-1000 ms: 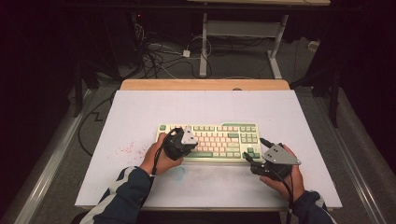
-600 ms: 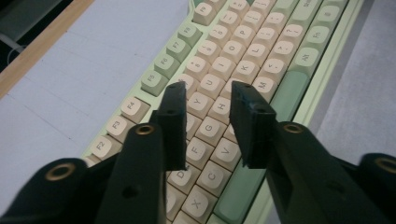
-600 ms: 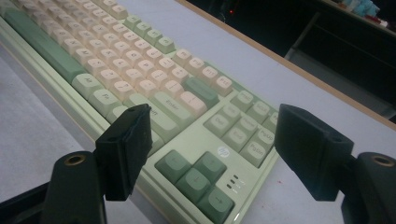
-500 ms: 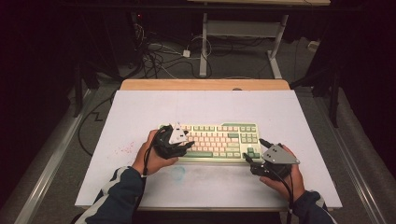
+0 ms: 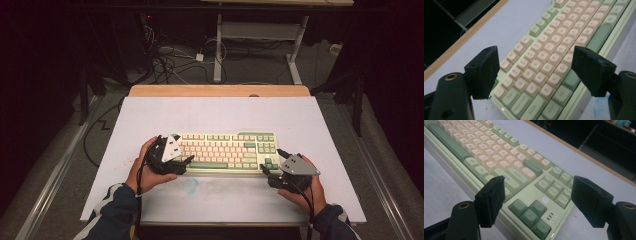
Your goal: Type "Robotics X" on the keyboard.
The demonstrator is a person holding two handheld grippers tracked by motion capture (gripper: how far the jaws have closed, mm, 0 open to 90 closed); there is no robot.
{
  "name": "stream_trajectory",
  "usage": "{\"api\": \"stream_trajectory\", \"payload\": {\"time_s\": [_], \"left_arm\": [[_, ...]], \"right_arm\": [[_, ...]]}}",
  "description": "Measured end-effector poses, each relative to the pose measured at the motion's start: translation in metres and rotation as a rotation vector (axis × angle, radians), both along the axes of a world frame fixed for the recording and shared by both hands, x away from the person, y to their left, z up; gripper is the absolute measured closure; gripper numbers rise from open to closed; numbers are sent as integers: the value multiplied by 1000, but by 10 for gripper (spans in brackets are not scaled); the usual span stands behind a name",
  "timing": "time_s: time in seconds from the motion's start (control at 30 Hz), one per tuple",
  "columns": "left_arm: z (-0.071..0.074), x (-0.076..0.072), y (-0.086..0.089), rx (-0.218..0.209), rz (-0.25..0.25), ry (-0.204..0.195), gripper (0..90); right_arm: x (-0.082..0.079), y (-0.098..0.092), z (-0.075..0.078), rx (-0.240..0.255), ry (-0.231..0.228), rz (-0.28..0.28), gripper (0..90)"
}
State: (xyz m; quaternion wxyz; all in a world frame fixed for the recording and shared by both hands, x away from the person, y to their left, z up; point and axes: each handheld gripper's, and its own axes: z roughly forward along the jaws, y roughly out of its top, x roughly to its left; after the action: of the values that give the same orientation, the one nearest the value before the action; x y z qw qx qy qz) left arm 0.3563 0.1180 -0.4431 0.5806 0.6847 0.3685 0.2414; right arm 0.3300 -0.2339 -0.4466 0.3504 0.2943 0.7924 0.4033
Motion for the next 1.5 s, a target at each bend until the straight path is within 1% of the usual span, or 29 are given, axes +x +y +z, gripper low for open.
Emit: {"api": "stream_trajectory", "payload": {"time_s": [0.07, 0.13, 0.2, 0.23, 0.27, 0.33, 0.43, 0.47, 0.5, 0.53, 0.57, 0.6, 0.63, 0.7, 0.77, 0.87, 0.93, 1.0, 1.07, 1.17, 1.2, 1.23, 1.3, 1.43, 1.47, 1.5], "left_arm": [[-2, -3, 8, 3, 10, -3, 199], [-5, -5, 14, -4, 43, -18, 189], [-9, -7, 20, 1, 73, -21, 181], [-11, -8, 23, -7, 83, -15, 181], [-12, -9, 27, -3, 88, -8, 180], [-14, -12, 32, -12, 90, 6, 181], [-17, -18, 38, -16, 95, 11, 181], [-18, -20, 39, -16, 100, 13, 181], [-20, -22, 40, -22, 109, 14, 181], [-21, -24, 40, -23, 109, 18, 181], [-22, -26, 41, -16, 105, 22, 181], [-23, -28, 41, -20, 104, 27, 181], [-24, -30, 42, -28, 103, 35, 181], [-26, -33, 42, -30, 101, 44, 181], [-29, -35, 43, -14, 99, 49, 181], [-29, -35, 44, -3, 104, 53, 181], [-28, -33, 45, -8, 107, 53, 181], [-29, -33, 46, -12, 109, 59, 181], [-31, -32, 47, 4, 106, 69, 181], [-32, -32, 46, 9, 101, 73, 181], [-33, -32, 45, 2, 102, 75, 181], [-33, -32, 45, 15, 99, 74, 181], [-33, -32, 46, 22, 98, 72, 182], [-32, -32, 47, 17, 102, 74, 181], [-33, -31, 46, 12, 102, 75, 181], [-33, -31, 46, 22, 98, 79, 181]], "right_arm": [[0, 0, 0, 1, -1, 2, 283], [1, 1, 1, 1, 10, 15, 328], [1, 2, 2, 5, 9, 20, 334], [1, 2, 2, 6, 13, 25, 346], [1, 3, 3, 7, 16, 26, 364], [2, 4, 5, 15, 23, 35, 406], [4, 8, 8, 7, 39, 58, 550], [6, 10, 10, 5, 52, 61, 617], [8, 11, 11, 7, 73, 75, 670], [11, 13, 12, 9, 94, 85, 706], [14, 15, 13, 18, 118, 92, 736], [17, 16, 14, 27, 139, 98, 779], [20, 18, 15, 32, 154, 124, 823], [24, 24, 18, 34, 179, 145, 860], [30, 31, 20, 28, 197, 161, 900], [39, 47, 22, 5, 210, 173, 900], [46, 57, 22, -12, 216, 181, 900], [54, 67, 22, -17, 233, 190, 900], [62, 76, 20, -25, 251, 192, 900], [70, 88, 17, -29, 267, 193, 900], [72, 92, 17, -43, 266, 192, 900], [74, 94, 15, -49, 266, 197, 900], [78, 100, 13, -64, 277, 200, 900], [84, 108, 7, -99, 284, 188, 900], [85, 111, 6, -108, 279, 179, 900], [86, 112, 5, -112, 281, 177, 899]]}}
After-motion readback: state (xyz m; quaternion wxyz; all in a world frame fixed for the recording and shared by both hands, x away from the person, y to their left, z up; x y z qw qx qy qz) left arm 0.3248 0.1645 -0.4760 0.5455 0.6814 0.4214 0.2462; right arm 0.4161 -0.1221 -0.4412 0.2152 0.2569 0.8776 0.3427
